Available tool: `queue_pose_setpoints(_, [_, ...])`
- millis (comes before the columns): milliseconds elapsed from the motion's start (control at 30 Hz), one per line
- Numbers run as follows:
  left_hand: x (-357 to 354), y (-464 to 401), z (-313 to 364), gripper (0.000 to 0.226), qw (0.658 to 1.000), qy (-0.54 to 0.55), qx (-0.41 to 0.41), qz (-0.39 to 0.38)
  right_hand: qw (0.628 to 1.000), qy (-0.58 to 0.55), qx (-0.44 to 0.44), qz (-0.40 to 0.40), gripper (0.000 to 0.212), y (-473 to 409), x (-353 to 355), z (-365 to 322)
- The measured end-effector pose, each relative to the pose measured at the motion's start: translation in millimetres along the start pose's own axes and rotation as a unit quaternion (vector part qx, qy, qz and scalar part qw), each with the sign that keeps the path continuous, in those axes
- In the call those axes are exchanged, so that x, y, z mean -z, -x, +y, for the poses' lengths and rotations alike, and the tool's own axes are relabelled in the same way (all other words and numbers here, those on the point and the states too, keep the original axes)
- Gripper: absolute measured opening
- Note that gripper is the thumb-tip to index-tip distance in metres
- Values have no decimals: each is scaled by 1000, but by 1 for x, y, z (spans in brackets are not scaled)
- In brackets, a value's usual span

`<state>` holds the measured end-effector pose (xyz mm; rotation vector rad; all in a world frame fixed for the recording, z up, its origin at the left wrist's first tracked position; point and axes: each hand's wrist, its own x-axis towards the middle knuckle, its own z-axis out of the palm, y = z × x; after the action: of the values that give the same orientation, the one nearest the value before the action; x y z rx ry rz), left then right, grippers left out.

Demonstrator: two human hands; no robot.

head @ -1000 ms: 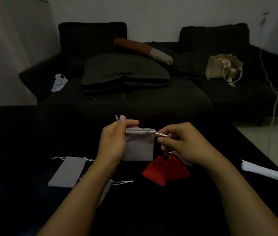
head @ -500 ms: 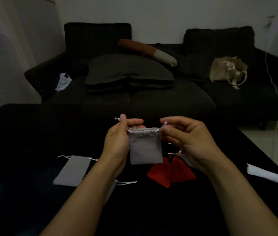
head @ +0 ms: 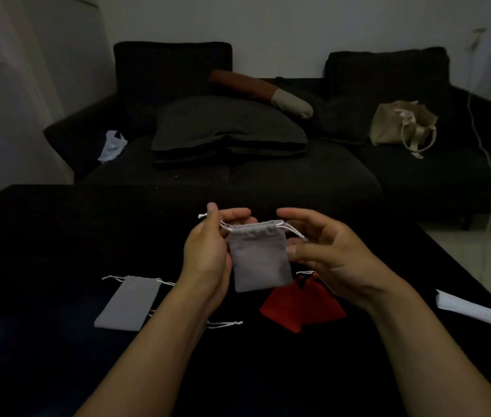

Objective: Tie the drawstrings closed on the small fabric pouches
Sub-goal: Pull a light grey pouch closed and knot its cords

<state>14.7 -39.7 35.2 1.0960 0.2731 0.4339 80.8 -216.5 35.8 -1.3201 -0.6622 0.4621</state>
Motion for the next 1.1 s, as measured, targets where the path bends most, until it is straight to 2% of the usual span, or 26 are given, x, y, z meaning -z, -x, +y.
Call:
queue_pose_setpoints(67, [0, 1, 0, 56, 1000, -1, 3, -1, 1000, 11, 4, -1, 47, 0, -3, 0])
queue_pose_setpoints(167, [-2, 2, -1, 54, 1000, 1, 4, -4, 996, -21, 20, 86, 28, -3, -12, -1])
queue_pose_setpoints(233, [-3, 3, -1, 51, 1000, 10, 6, -6, 992, -55, 14, 116, 29, -4, -15, -2])
queue_pose_setpoints(367, [-4, 4, 0, 46, 999, 44, 1, -3, 996, -37, -16, 86, 23, -1, -11, -7])
queue_pose_setpoints(467, [-3, 3, 1, 47, 999, 49, -9, 7, 995, -22, -18, 97, 21, -1, -8, -7])
queue_pose_setpoints(700, [5, -2, 5, 51, 998, 53, -9, 27, 974, -164, 10, 156, 14, -3, 2, -9])
queue_pose_setpoints(833, [9, -7, 13, 52, 990, 130, 8, 47, 923, -348, 23, 160, 16, -7, 1, -14])
queue_pose_setpoints(933, [15, -12, 19, 50, 978, 193, 16, 78, 914, -371, 19, 165, 14, -10, 0, -16])
queue_pose_setpoints(1100, [12, -6, 8, 58, 987, 159, 25, 26, 909, -372, 19, 188, 11, -11, -5, -13])
